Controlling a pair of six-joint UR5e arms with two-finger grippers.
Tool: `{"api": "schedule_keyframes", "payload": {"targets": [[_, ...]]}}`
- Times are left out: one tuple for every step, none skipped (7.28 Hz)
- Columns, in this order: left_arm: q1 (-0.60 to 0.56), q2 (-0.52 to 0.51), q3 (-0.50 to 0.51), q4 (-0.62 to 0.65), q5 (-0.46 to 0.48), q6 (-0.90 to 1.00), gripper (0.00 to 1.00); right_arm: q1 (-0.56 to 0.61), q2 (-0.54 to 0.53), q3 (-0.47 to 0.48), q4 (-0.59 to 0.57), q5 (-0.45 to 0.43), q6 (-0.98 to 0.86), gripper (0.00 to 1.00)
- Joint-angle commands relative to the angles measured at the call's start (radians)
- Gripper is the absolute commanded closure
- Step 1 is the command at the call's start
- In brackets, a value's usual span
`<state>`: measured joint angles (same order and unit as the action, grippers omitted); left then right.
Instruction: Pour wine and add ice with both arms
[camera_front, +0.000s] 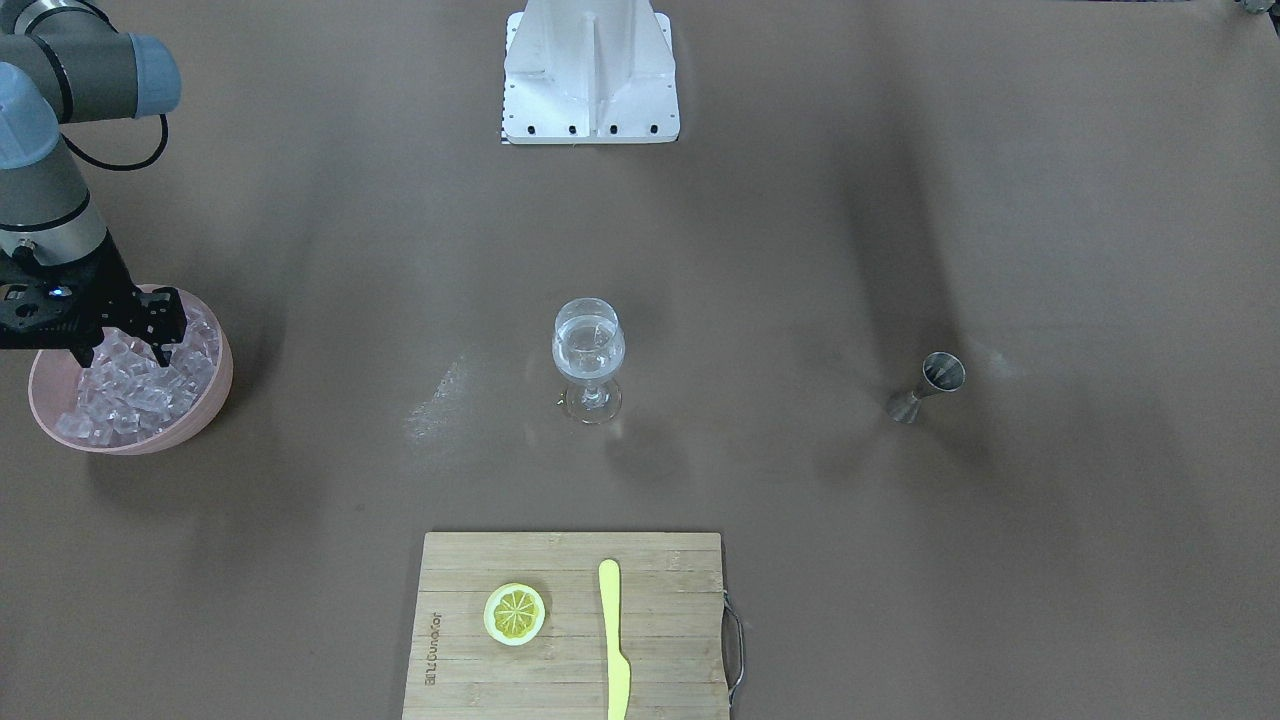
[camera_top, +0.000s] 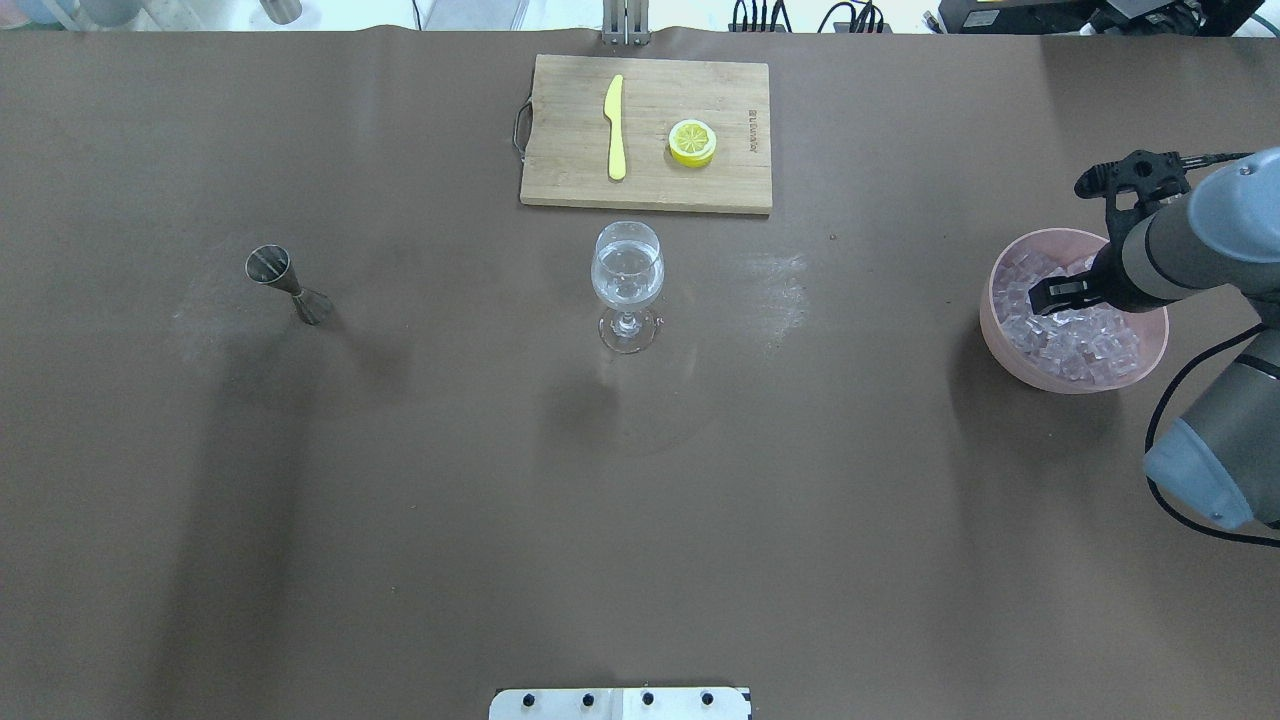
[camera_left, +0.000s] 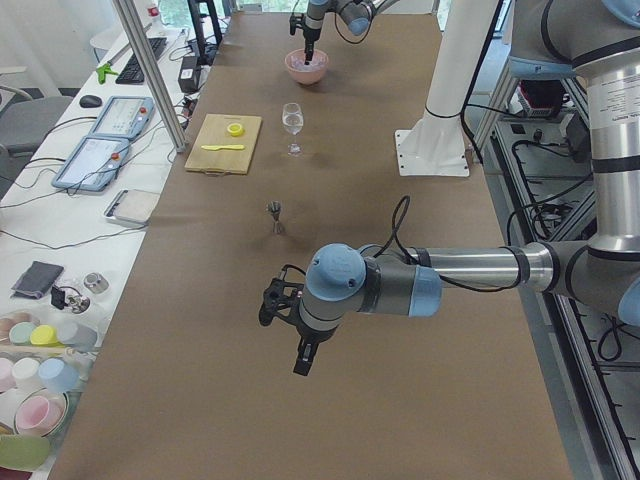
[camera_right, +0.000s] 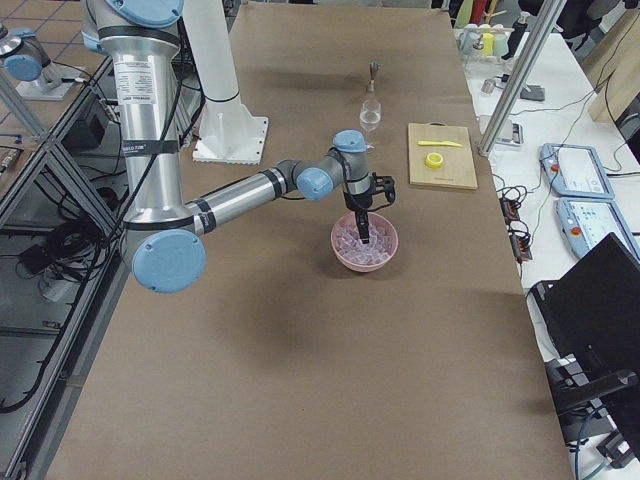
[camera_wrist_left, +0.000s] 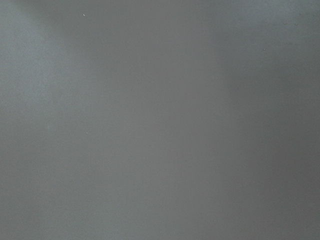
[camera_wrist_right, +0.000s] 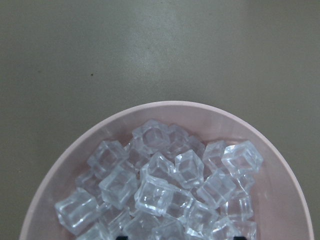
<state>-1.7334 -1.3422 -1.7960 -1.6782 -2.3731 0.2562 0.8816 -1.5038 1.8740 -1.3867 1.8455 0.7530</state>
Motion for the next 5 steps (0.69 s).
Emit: {"api": "schedule_keyframes", "payload": {"targets": [[0.000, 0.000, 0.001, 0.000, -0.002, 0.000, 0.02, -0.007, 0.000, -0.012, 0.000, -0.003, -0.012, 0.52], [0.000, 0.000, 0.000, 0.000, -0.002, 0.000, 0.02, -0.009, 0.000, -0.010, 0.000, -0.003, -0.012, 0.53], [0.000, 0.000, 0.000, 0.000, -0.002, 0.000, 0.02, -0.010, 0.000, -0.010, 0.000, -0.003, -0.012, 0.53], [0.000, 0.000, 0.000, 0.000, -0.002, 0.000, 0.02, -0.013, 0.000, -0.010, 0.000, -0.003, -0.012, 0.52], [0.000, 0.000, 0.001, 0.000, 0.000, 0.000, 0.02, -0.018, 0.000, -0.012, 0.000, -0.003, -0.012, 0.52]]}}
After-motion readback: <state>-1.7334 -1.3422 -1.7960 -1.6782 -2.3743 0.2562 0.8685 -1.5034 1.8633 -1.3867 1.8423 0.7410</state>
